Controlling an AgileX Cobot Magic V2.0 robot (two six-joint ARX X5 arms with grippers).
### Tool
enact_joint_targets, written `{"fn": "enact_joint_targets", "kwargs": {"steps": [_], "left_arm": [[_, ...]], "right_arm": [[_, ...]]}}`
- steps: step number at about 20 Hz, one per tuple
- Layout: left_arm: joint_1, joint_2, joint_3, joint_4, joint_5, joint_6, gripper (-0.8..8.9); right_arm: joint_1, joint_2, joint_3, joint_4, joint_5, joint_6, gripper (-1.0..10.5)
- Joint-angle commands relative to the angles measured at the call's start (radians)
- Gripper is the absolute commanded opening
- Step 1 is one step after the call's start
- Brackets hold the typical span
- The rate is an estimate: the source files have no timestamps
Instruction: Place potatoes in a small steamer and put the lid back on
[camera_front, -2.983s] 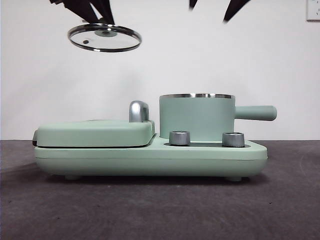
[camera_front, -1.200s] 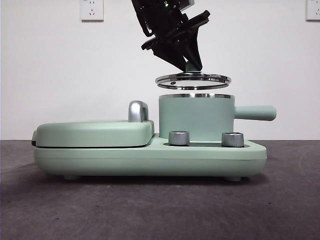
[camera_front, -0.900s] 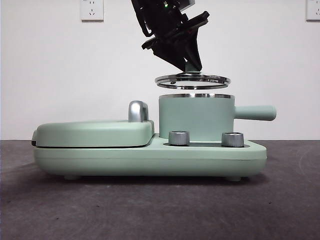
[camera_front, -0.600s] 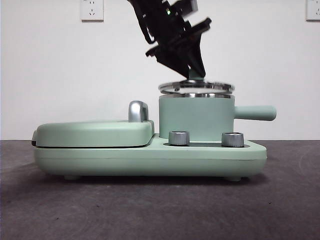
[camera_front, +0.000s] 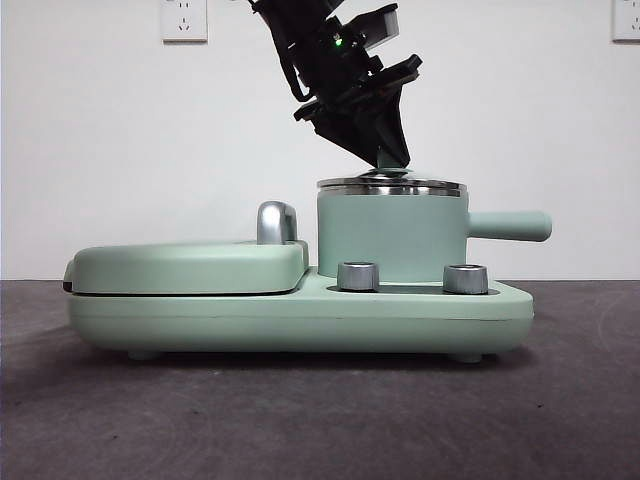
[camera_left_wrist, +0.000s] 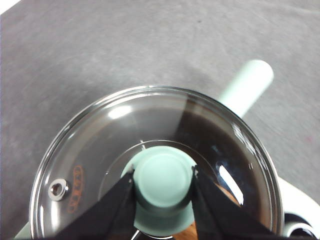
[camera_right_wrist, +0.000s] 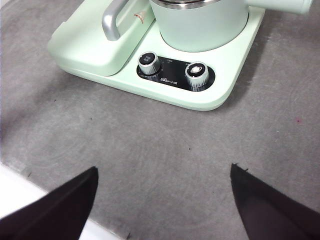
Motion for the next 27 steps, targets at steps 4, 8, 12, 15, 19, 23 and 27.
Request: {"fn": "enact_joint_targets", "kwargs": {"steps": [4,8,12,15,19,23,27], "left_arm": [[-0.006,0.034,0.034,-0.014,0.043,0.071,0.10],[-0.002,0.034,0.034,-0.046,0.043,0.072,0.10],[-0.001,0.034,0.034,-0.053,0.043,0.045,0.95],[-0.001,0.034,0.034,-0.049,0.043,-0.003,2.93],[0.006,-0.002,0.034,-0.073,0.043,-0.131,4.20],[0.012,-0.114,0.034,-0.196,0.043,-0.127,4.49],[0.014,-0.230,0.034,-0.399,0.043,-0.128,4.72]], "right_arm": [[0.010,0.001,0.007,0.010,0.003,0.011,4.2],[0.010,0.001,0.007,0.010,0.003,0.011,4.2],[0.010,0.001,0.007,0.010,0.003,0.012,4.2],[0.010,0.001,0.007,0.010,0.003,0.012,4.2],[0.010,0.001,0.007,0.004,-0.003,0.013,4.2],[0.010,0.001,0.007,0.003,-0.003,0.012,4.2],[0.010,0.001,0.007,0.003,-0.003,0.013,4.2]]}}
